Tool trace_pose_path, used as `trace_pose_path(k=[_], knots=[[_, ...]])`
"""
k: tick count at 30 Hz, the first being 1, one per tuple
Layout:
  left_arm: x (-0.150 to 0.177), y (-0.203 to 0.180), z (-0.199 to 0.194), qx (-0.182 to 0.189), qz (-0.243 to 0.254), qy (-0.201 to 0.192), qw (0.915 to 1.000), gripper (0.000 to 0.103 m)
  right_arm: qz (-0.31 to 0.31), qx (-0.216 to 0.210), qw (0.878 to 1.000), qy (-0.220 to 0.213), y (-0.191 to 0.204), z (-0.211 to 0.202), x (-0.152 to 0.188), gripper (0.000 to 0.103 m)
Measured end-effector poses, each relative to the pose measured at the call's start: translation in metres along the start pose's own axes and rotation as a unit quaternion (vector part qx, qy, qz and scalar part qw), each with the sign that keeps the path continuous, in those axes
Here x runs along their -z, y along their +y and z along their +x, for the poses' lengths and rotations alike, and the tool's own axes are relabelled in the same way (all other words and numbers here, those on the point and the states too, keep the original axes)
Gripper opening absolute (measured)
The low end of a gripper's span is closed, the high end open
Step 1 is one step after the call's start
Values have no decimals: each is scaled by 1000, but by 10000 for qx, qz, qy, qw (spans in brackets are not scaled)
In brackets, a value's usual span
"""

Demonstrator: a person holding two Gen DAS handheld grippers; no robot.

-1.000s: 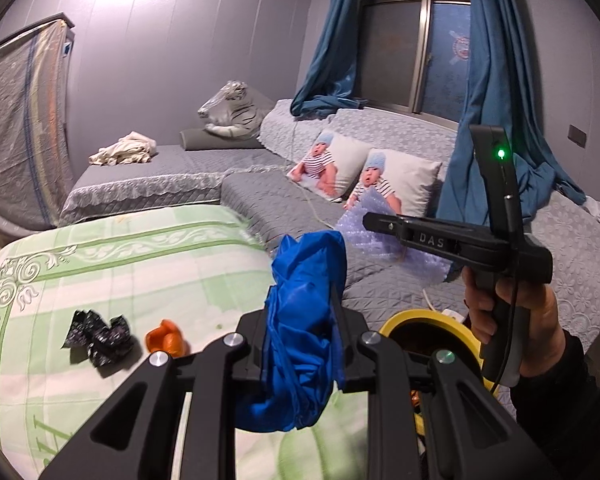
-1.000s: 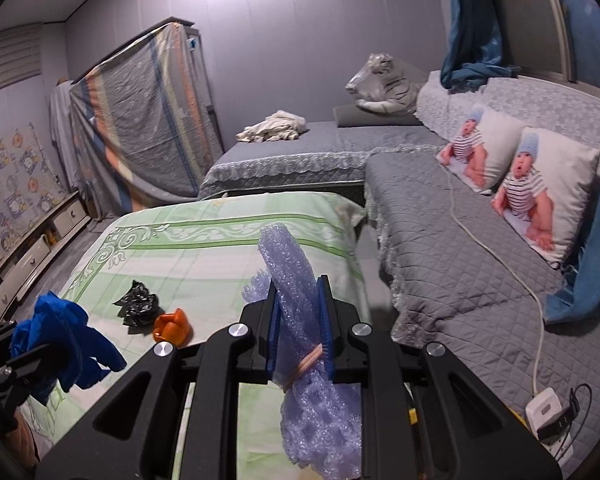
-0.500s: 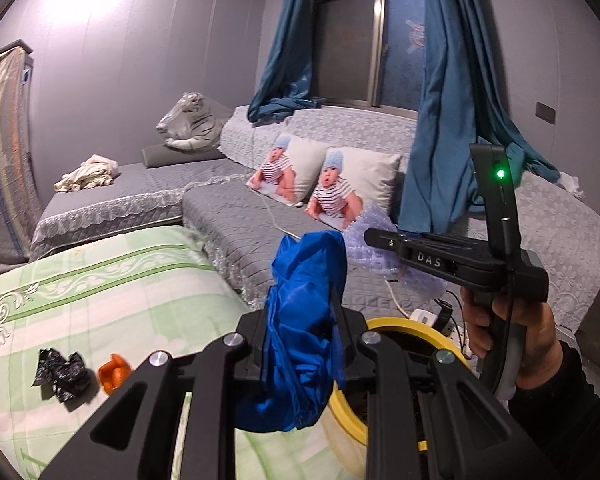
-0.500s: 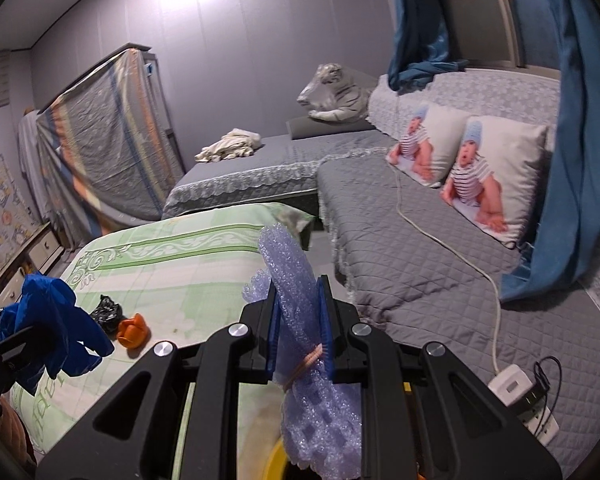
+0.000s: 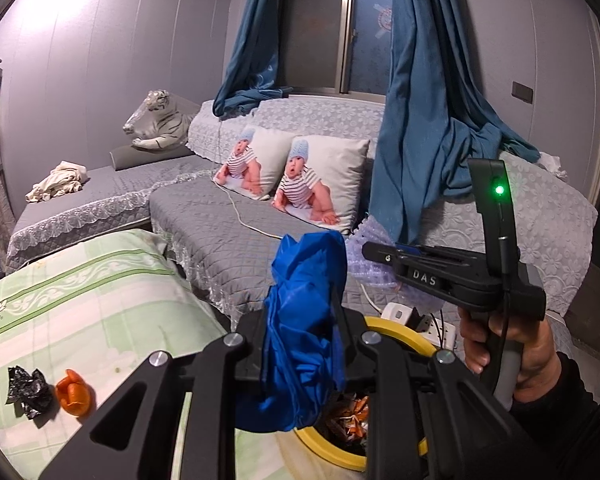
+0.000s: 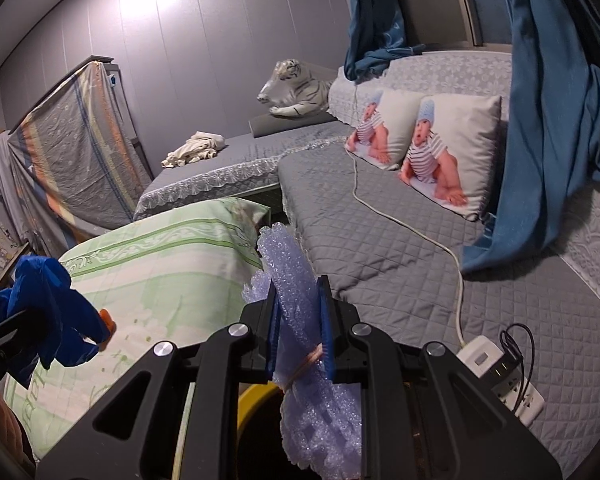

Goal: Collect trash
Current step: 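Carry the blue glove and lavender mesh over the yellow-rimmed bin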

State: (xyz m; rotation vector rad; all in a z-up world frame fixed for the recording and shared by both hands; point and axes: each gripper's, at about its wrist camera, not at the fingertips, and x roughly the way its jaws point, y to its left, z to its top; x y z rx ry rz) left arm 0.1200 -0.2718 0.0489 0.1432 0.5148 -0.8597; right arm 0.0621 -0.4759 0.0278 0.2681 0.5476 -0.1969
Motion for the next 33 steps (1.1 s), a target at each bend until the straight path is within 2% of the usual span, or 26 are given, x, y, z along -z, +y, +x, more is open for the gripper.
trace_pose_path(k=[9,21,33], knots=[[6,-15,24,180,78,176,9997,21,271,146,9993,228,-27,10,22,17],[18,-26,57,369,29,476,9982,21,562,197,9964,599,-44,25,54,17],[43,-30,96,417,-66,861,9954,21,759,229,9925,935,-60,45,80,18]])
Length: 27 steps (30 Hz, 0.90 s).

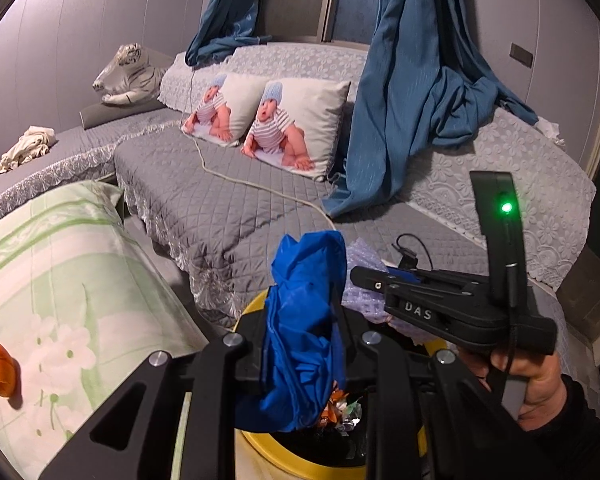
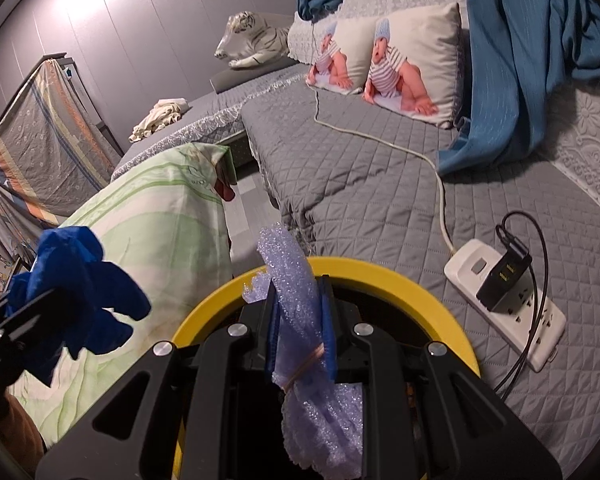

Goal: Collect trash
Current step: 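Carry the blue glove and lavender mesh over the yellow-rimmed bin, then open both tools to drop the glove and mesh into the bin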

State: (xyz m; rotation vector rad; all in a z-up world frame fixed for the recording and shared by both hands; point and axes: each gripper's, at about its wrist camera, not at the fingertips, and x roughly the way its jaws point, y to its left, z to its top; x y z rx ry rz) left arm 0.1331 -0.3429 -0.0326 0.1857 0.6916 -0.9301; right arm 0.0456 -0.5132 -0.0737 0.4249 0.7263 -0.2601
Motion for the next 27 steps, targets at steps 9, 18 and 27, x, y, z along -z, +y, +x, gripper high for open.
trace_pose_path(k=[9,18,27], knots=[[6,2,22,39,-49,237,9997,21,55,128,9997,203,-9,13,11,19],[7,4,24,13,-87,292,9995,25,167,313,9990,260,-17,15,11,24],[5,14,11,-117,-270,103,9995,55,366,448,9982,154,-25,8,7,42]])
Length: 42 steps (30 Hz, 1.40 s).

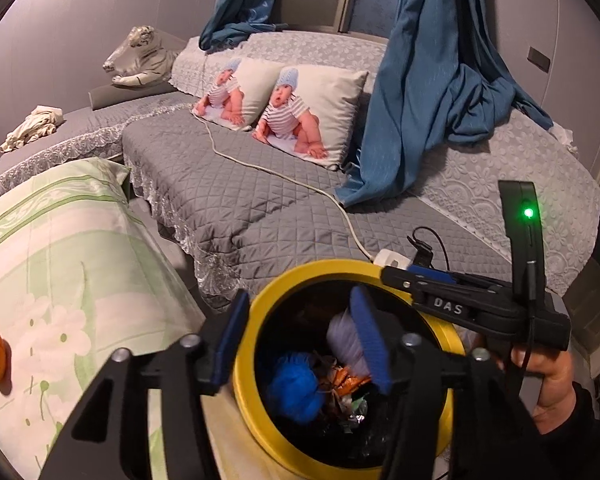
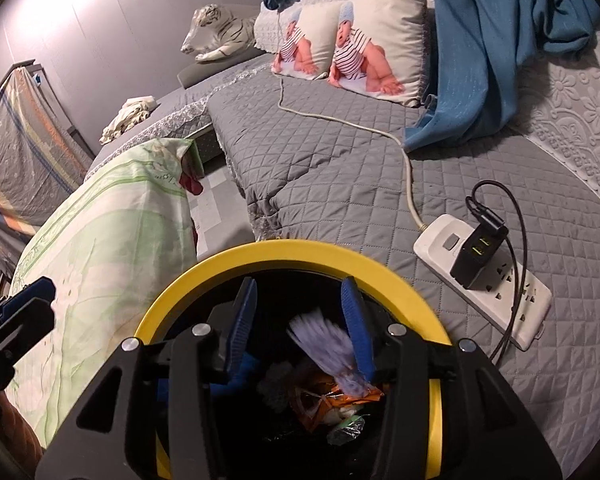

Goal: Collect trash
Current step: 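Open both tools to drop the glove and mesh into the bin, then move both tools back over the black bag and orange peel on the bed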

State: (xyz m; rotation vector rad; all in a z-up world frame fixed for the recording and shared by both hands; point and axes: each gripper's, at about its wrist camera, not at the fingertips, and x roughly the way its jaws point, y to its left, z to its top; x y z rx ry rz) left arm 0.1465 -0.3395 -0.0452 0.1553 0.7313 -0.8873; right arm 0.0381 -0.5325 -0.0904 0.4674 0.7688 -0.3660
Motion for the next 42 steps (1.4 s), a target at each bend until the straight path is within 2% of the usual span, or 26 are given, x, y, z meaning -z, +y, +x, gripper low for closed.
trace_pose_path(k=[6,9,11,17,24,26,31,42], knots=[[-3,9,-12,-127,-143,-185,9996,71,84,41,9999,-99,-2,-9,-2,43],[-4,14,-23,-172,-211,-330,9991,79,99,10,9998,-161,-1,-13,-4,51],[-6,19,-33,-257,-307,-496,9980,90,102,-26,9998,-193,1,-16,-5,53],[-16,27,-75,-425,-362,-995,9935,91,-40,-158,9993,-346,18,-27,-14,55],[-21,40,-119,-620,-385,-1419,9872,92,-281,-233,9978,-551,50,-39,-28,64],[-21,45,-132,-681,-381,-1557,9847,94,-336,-270,9972,-618,59,-41,-31,69],[-19,57,-163,-977,-387,-1926,9756,95,-541,-475,9945,-754,91,-46,-39,71],[-13,97,-203,-1488,-594,-2187,9625,95,-1070,-1050,9845,-905,168,-50,-45,77]])
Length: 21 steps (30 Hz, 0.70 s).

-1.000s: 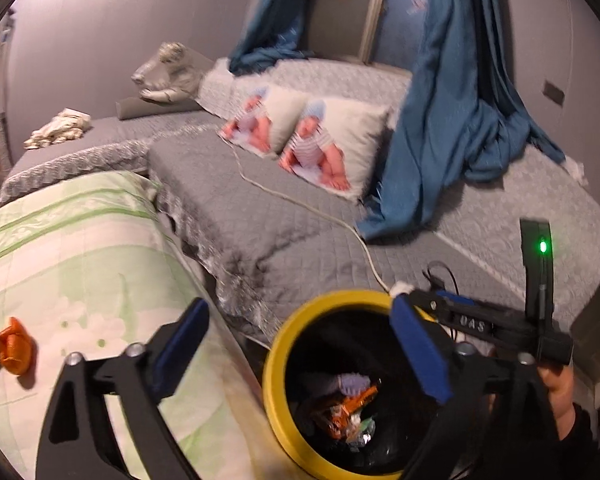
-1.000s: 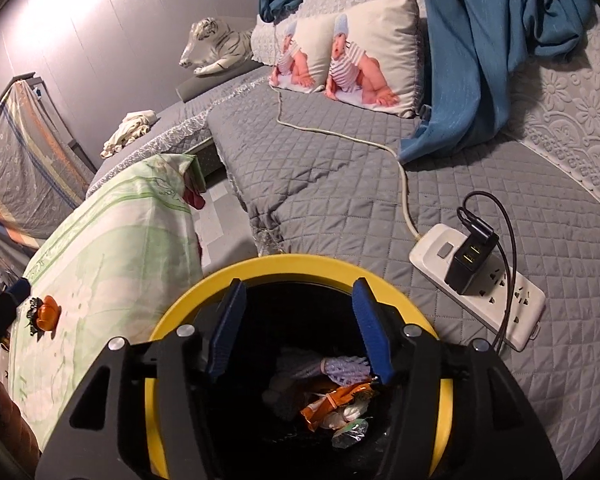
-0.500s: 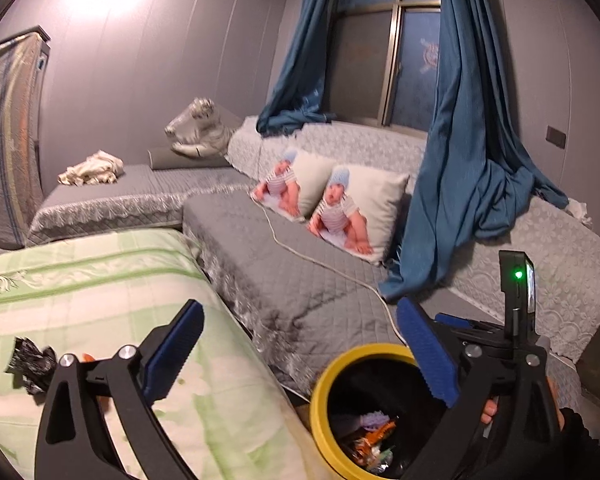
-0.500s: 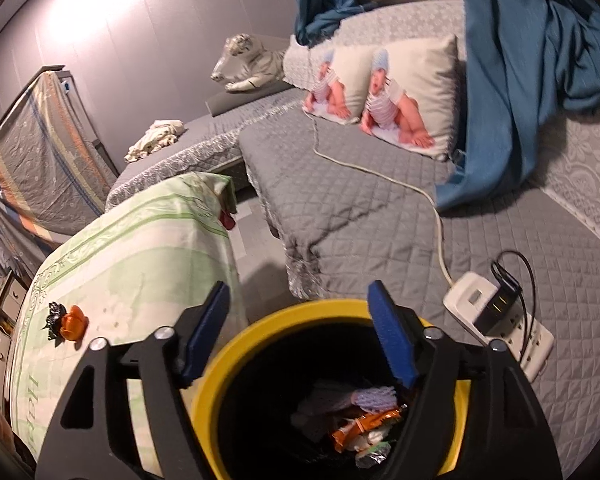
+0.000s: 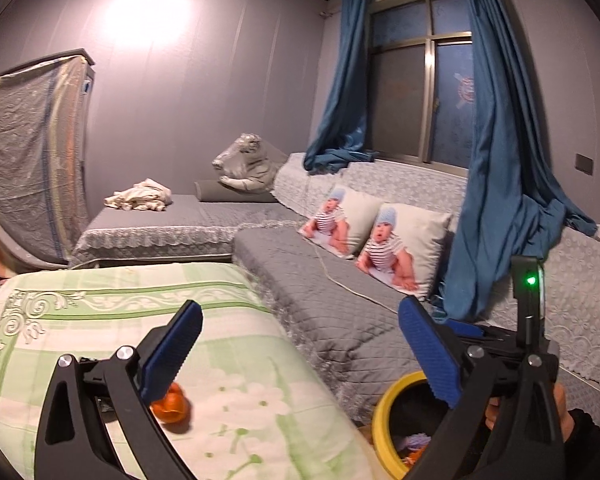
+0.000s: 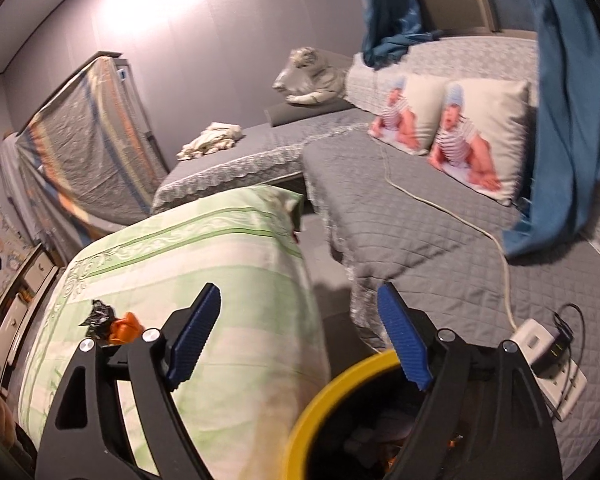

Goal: Collect trash
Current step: 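Move both tools back over the black bag and orange peel on the bed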

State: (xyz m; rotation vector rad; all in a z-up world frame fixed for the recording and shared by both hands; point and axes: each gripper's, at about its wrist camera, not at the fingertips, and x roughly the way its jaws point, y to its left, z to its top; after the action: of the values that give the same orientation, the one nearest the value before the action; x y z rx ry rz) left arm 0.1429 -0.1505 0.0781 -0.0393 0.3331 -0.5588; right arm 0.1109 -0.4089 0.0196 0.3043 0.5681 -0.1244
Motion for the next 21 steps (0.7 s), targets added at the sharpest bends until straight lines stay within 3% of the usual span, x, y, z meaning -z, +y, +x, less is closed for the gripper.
trace_pose_path(k=[9,21], knots=[[1,63,4,-698,-263,34,9972,95,-470,-533,9974,118,74,26,-2,79],[19,174,26,-1648,-1021,394,9802,95,-1074,-1135,9860,588,167,75,17,79]])
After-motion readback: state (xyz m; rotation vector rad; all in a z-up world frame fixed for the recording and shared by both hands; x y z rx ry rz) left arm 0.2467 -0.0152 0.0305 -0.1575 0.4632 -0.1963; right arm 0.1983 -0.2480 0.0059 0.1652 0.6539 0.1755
